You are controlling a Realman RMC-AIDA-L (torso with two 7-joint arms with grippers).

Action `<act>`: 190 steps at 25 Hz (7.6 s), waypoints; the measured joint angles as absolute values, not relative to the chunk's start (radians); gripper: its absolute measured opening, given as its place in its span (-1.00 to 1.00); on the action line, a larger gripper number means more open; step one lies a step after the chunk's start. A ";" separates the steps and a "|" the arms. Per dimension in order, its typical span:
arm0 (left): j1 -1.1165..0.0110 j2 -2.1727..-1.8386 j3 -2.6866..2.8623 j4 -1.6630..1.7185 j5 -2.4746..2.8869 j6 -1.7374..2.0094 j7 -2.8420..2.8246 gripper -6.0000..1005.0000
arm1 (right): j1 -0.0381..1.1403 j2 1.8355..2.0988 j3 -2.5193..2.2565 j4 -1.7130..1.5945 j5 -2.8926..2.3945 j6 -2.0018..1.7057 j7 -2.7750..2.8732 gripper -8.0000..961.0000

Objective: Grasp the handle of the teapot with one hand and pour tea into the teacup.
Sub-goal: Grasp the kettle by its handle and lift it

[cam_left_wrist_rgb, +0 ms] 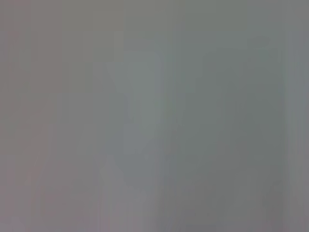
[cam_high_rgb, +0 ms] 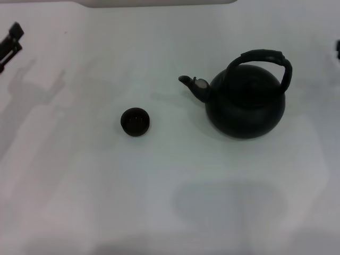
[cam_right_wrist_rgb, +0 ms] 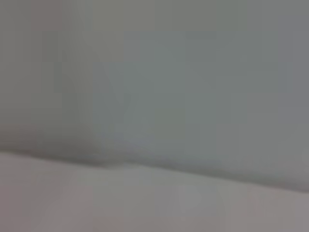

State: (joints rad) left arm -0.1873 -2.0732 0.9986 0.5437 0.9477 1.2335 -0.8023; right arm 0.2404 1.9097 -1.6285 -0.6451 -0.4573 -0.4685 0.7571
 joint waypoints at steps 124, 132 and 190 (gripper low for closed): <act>-0.182 -2.075 1.020 0.449 0.977 1.265 -0.725 0.67 | 0.250 2.017 -1.154 -0.570 -1.279 -1.192 1.212 0.09; -0.182 -2.076 1.030 0.447 0.977 1.266 -0.724 0.67 | 0.251 2.019 -1.162 -0.570 -1.261 -1.222 1.151 -0.06; -0.185 -2.074 1.031 0.439 0.977 1.256 -0.718 0.67 | 0.316 2.017 -1.179 -0.505 -1.113 -1.198 0.898 -0.62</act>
State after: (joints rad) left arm -0.1849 -2.0739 1.0308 0.4392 0.9771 1.2562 -0.7179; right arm 0.3164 2.0166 -1.1787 -0.5048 -1.1133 -1.1983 0.8981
